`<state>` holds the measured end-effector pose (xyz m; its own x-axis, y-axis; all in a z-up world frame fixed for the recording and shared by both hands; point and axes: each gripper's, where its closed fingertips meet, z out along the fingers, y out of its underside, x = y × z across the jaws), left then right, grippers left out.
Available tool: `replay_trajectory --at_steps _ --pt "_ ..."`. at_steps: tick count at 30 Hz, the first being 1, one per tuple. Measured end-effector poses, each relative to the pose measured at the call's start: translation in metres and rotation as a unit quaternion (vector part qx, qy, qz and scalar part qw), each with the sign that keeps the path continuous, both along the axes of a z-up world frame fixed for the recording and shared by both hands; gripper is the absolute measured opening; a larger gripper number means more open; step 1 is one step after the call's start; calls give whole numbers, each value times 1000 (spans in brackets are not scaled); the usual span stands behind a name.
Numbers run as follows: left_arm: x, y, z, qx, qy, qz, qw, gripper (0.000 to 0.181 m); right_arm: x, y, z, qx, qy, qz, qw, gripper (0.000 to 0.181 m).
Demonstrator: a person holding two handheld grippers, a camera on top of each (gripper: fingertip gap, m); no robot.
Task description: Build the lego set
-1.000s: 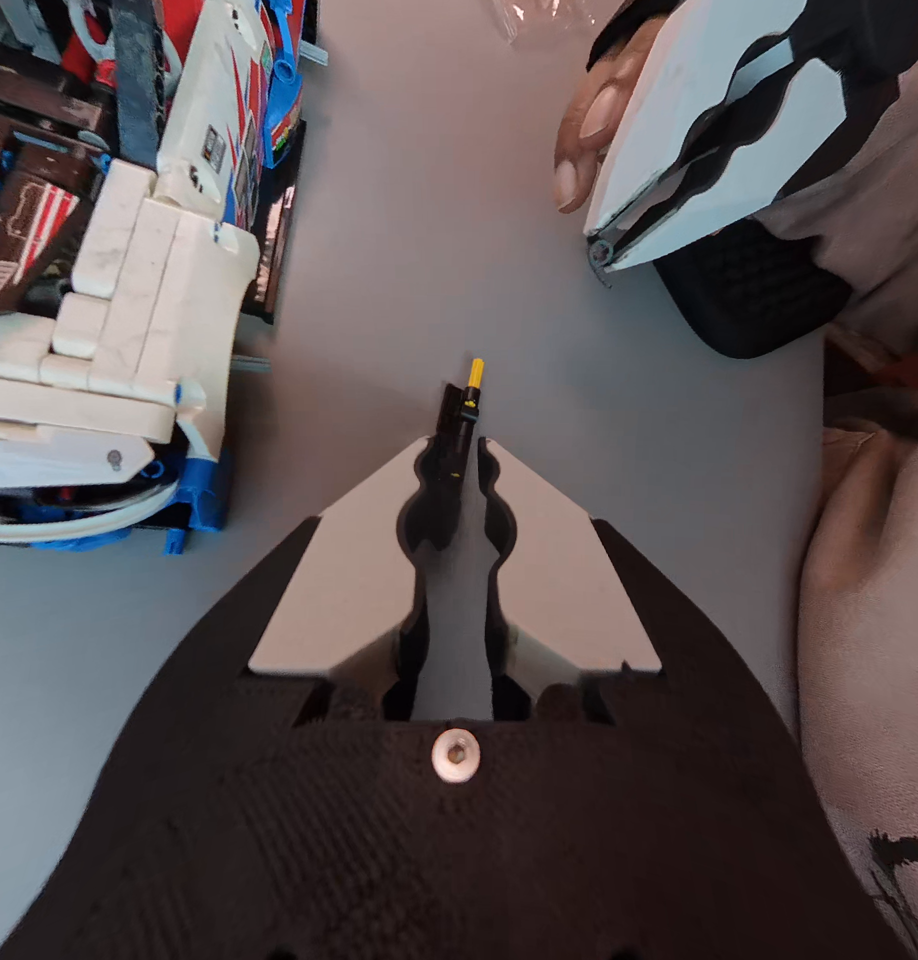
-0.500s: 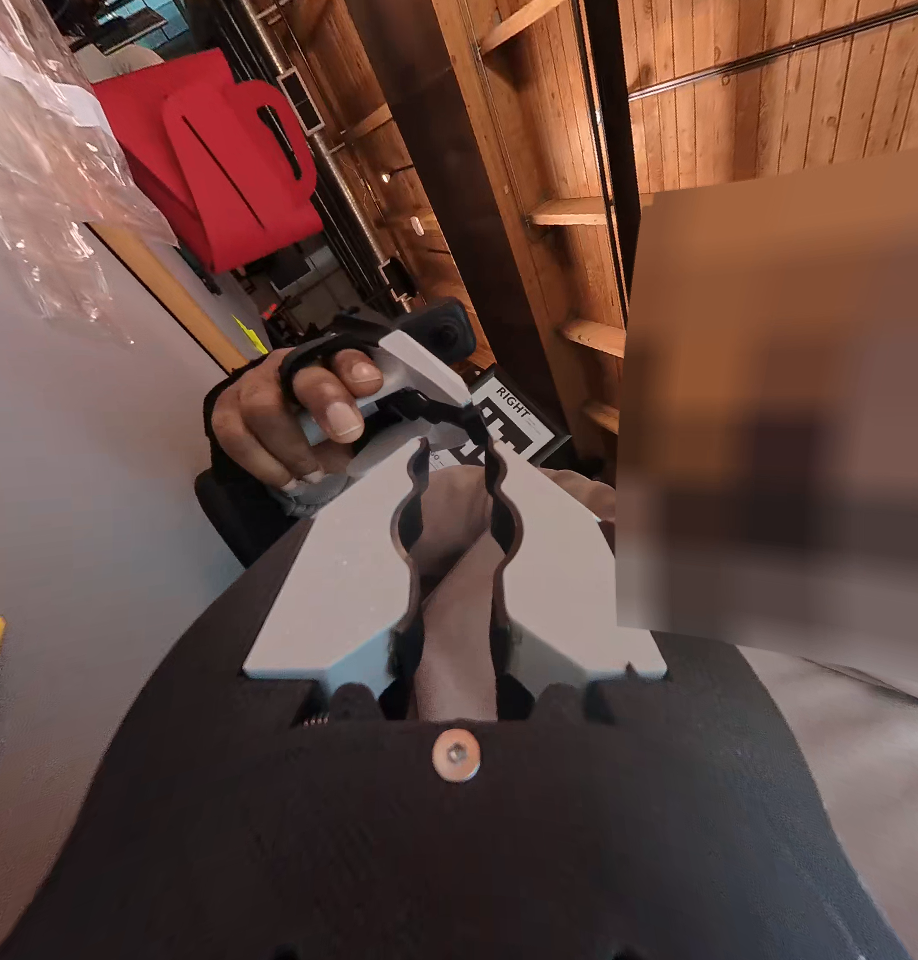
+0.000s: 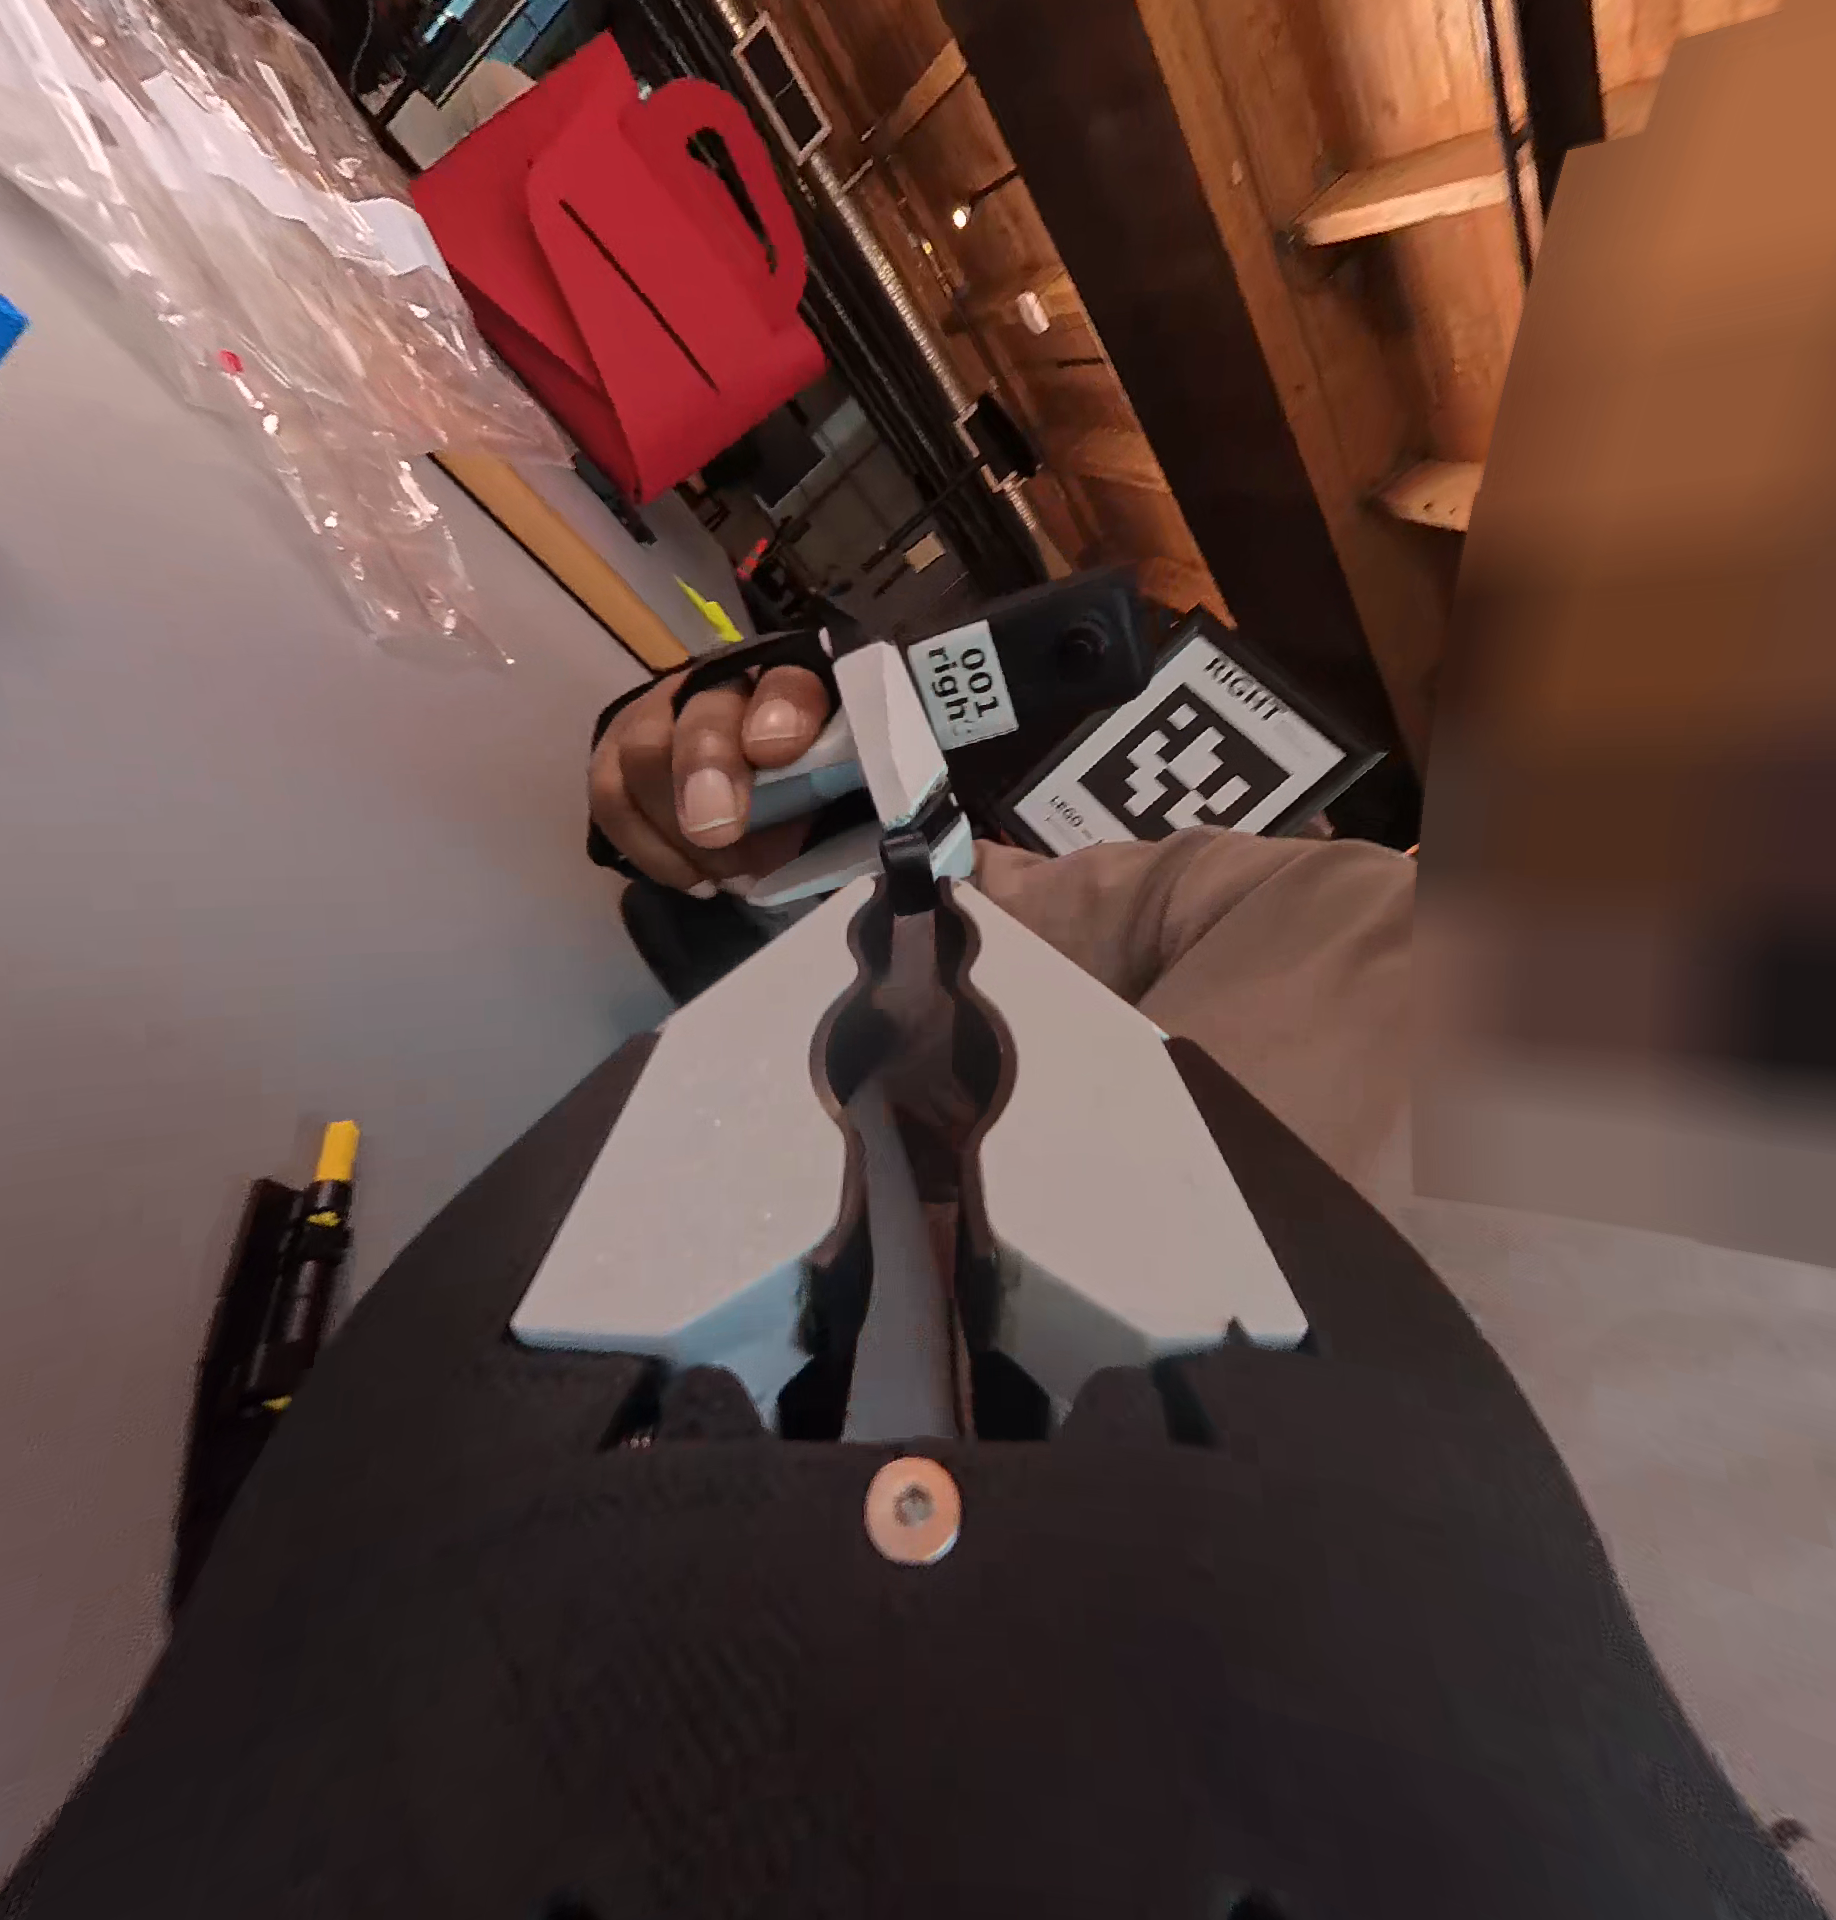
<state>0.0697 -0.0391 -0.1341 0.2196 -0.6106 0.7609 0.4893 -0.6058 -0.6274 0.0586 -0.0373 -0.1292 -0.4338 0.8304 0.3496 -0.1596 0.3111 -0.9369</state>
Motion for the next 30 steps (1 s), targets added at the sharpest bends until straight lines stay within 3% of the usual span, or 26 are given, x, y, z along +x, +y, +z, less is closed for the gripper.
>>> replay_trajectory --at_steps 1,6,11,16,30 --pt "-4 2 -6 7 40 14 999 5 -2 2 -1 -9 -8 -6 1000 1" --pt "-30 10 -29 45 232 79 968 5 -9 17 -10 -42 -49 -29 998 7" --pt "-33 11 -55 90 407 91 904 5 -13 24 -22 -74 -107 -43 991 7" --pt "-29 10 -67 102 462 79 878 5 -16 16 -41 -74 -167 -34 983 8" --pt "-30 9 -60 153 501 83 848 6 -18 8 -54 -81 -210 -24 974 12"
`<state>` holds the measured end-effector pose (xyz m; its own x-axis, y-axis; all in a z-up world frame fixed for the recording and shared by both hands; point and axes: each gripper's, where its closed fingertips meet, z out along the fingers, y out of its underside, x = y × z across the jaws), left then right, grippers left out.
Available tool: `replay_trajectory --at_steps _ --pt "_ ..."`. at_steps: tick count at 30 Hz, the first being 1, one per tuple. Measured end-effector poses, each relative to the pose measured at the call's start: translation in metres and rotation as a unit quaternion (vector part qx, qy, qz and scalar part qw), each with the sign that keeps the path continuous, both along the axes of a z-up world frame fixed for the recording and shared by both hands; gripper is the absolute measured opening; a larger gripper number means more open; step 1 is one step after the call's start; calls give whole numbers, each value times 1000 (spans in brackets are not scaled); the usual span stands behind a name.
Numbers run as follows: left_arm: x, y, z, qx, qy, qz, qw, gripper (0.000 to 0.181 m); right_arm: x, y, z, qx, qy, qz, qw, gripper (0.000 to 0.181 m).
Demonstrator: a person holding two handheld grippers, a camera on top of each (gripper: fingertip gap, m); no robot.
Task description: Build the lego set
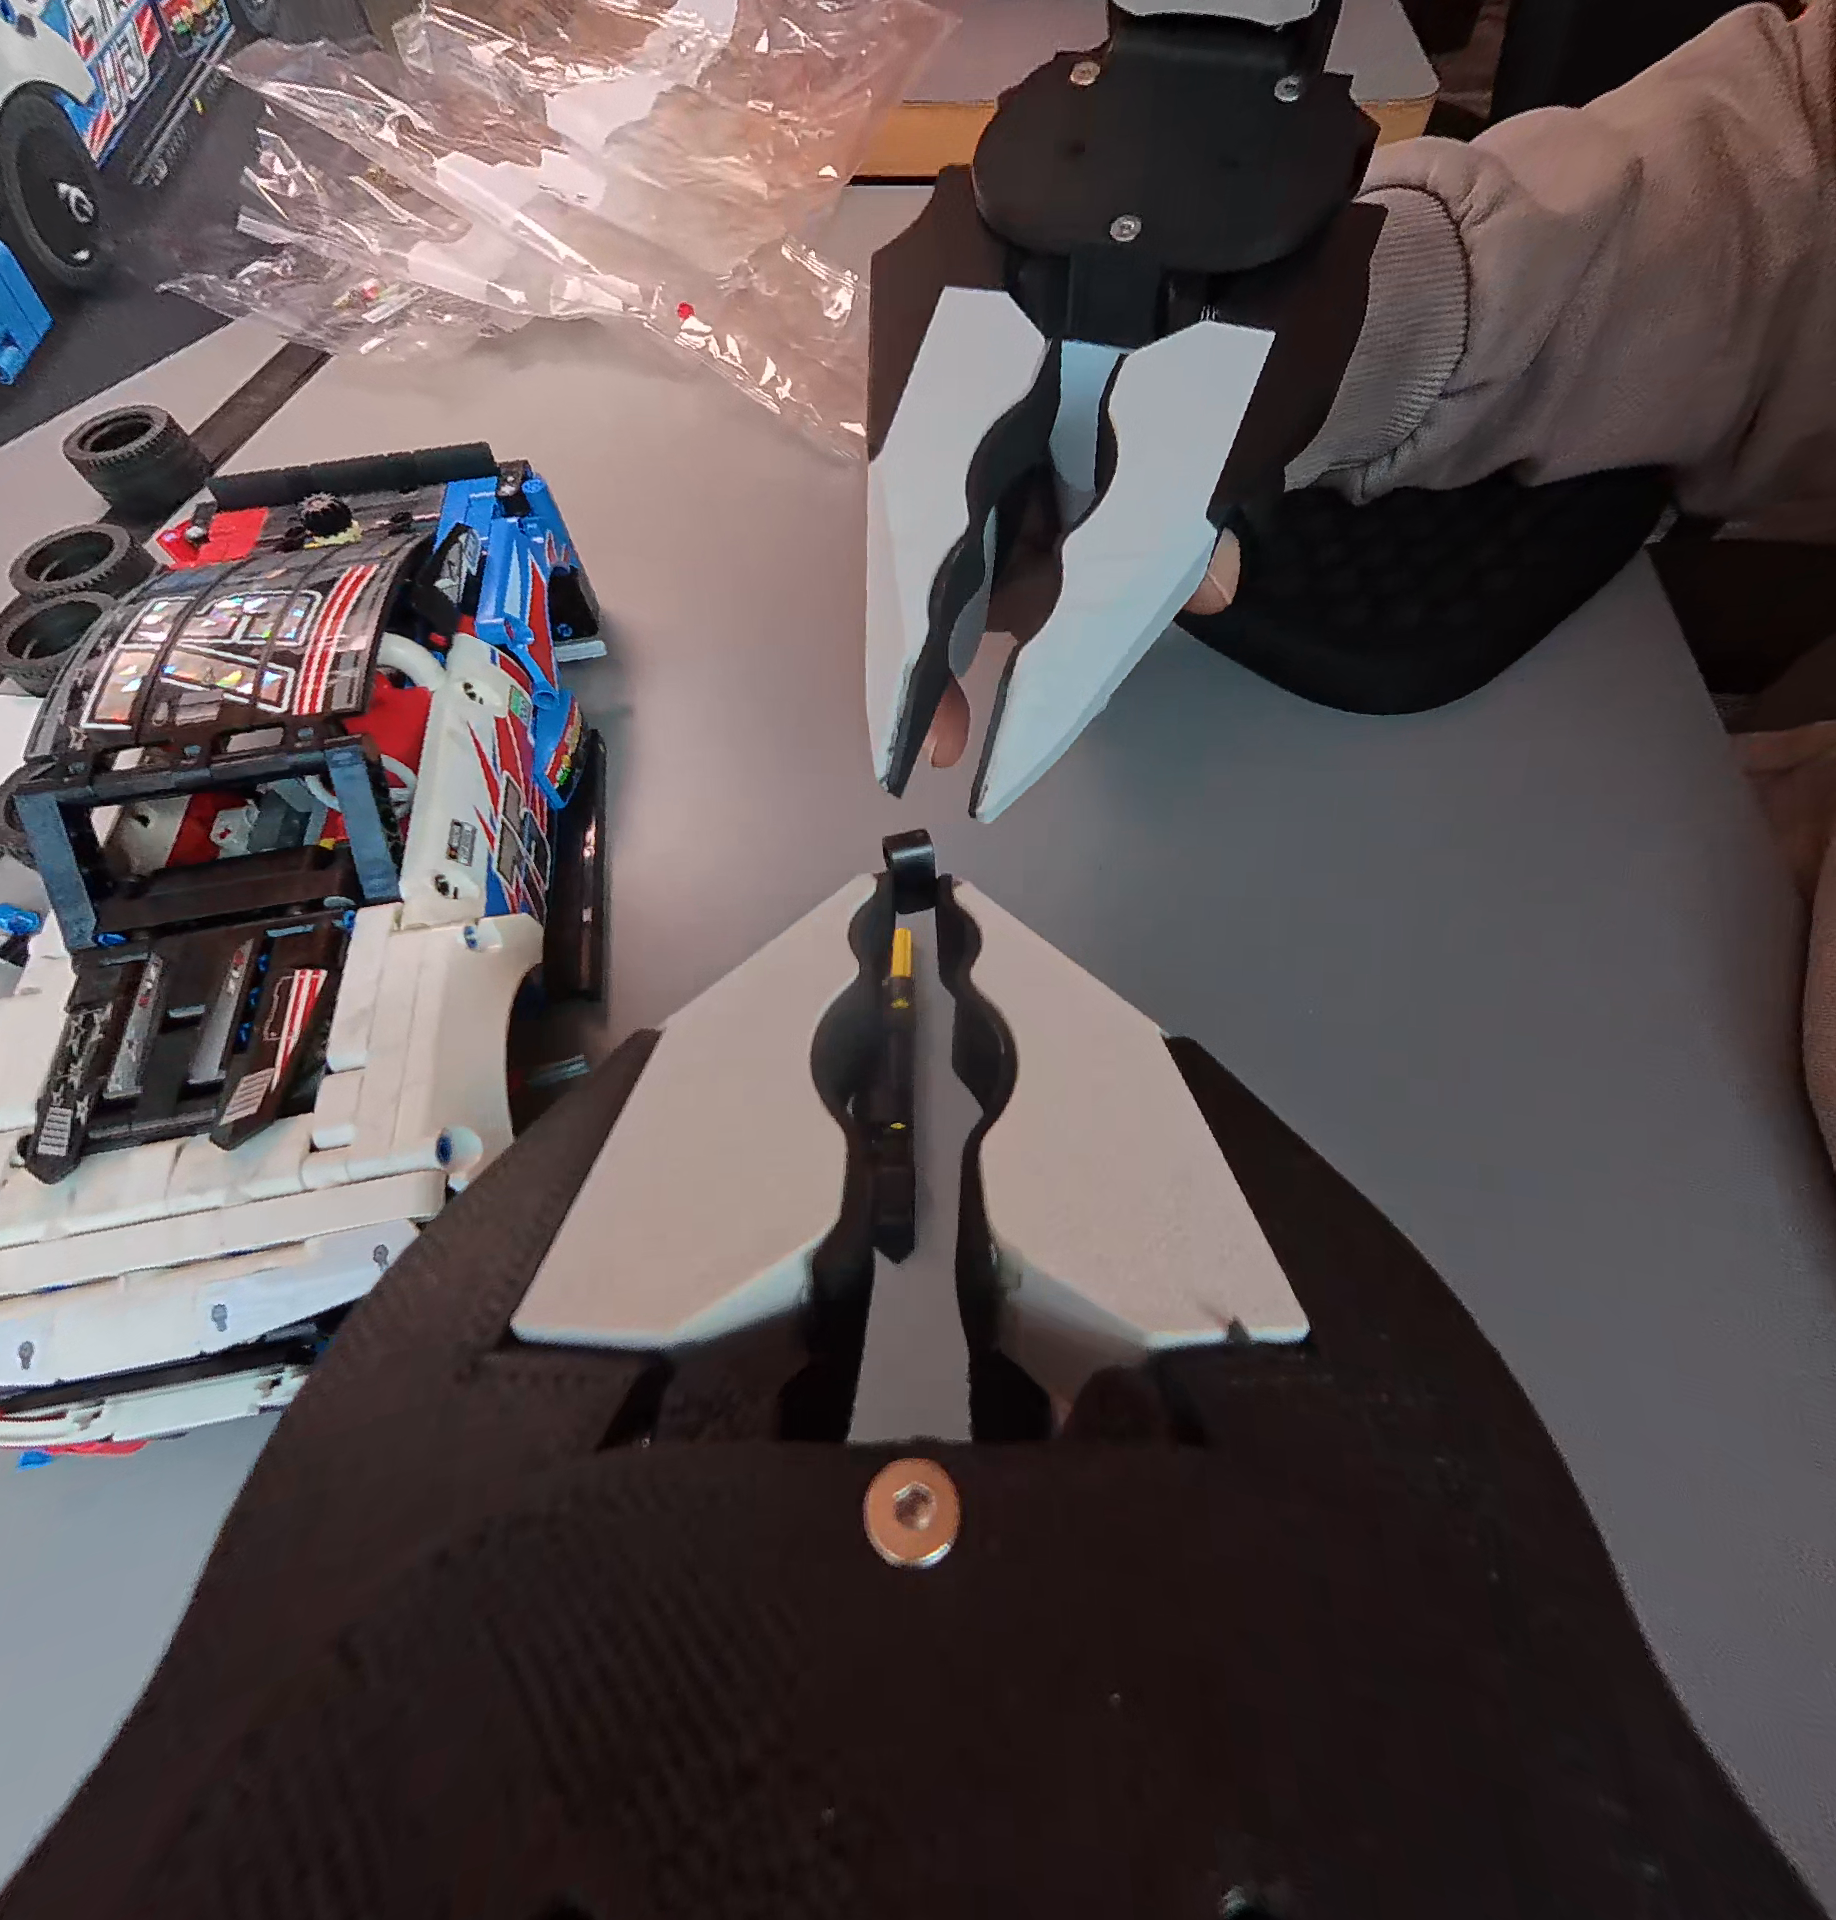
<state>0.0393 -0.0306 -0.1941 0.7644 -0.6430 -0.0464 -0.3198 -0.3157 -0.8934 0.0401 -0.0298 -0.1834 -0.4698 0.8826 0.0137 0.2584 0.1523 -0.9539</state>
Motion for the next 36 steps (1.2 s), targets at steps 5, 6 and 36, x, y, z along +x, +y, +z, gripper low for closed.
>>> replay_trajectory --at_steps 5,6,36 --pt "5 0 1 13 17 -7 1000 6 -3 -4 0 -46 -17 2 999 14" --pt "6 -1 1 15 20 -9 1000 6 -3 -4 0 -52 -20 3 998 14" --pt "25 -10 70 -51 -451 -89 887 1 15 -12 62 -140 132 54 980 7"
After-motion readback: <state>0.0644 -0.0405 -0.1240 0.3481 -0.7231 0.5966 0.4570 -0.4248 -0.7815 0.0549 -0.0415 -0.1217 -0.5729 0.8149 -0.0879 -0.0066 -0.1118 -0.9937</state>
